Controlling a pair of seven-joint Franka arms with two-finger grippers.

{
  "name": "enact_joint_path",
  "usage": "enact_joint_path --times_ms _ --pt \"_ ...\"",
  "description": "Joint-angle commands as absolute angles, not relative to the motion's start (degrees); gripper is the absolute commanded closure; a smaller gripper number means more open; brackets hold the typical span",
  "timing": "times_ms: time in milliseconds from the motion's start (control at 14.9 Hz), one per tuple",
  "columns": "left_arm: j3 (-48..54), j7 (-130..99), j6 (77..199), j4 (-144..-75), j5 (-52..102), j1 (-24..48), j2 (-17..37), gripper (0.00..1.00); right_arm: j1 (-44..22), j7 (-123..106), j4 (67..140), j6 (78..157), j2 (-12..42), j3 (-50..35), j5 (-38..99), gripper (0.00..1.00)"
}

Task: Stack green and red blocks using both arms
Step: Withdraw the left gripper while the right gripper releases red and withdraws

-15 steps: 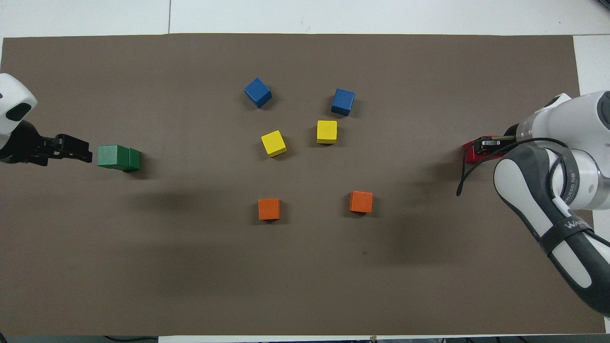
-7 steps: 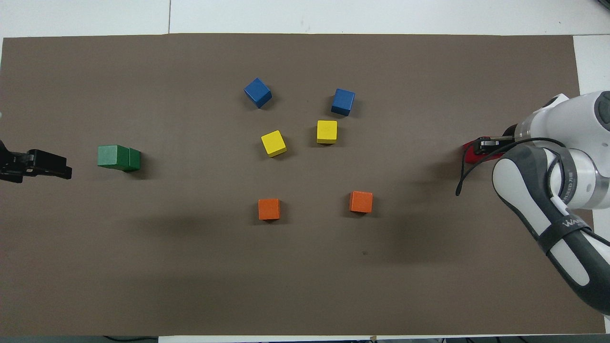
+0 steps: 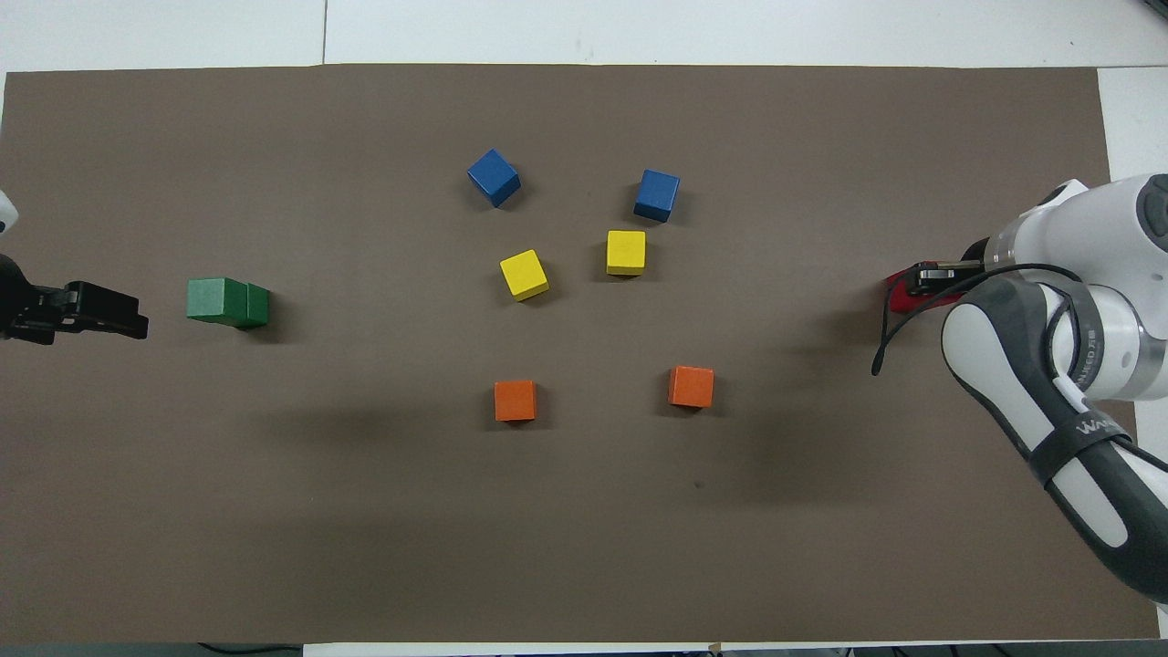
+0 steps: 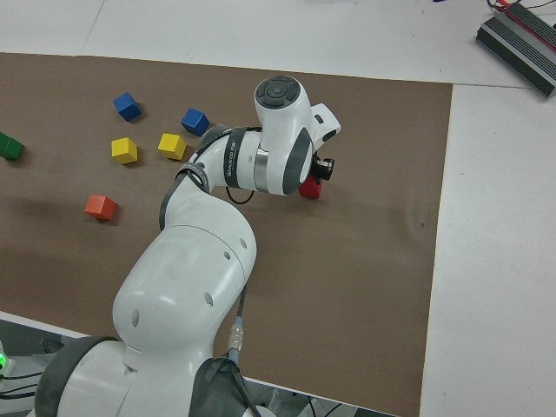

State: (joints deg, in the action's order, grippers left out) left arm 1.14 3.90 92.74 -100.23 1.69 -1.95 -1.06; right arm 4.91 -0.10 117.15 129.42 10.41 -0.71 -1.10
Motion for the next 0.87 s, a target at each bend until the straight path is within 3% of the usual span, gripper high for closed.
enact_joint_path --times_ms 0,538,807 --pt "-0.1 2.5 94.1 -99.1 1.1 -0.2 0.1 0.0 5.4 -0.8 117.1 130.5 10.8 -1.1 0.2 0.0" --pt "-0.1 2.5 92.8 -100.5 1.1 -0.5 -0.8 0.0 5.8 -0.9 116.5 130.3 10.9 -1.1 0.2 0.0" --pt "0.1 2.6 93.3 -99.7 1.1 -0.1 -1.3 0.0 5.3 0.4 112.8 125.6 10.1 -1.6 0.2 0.0"
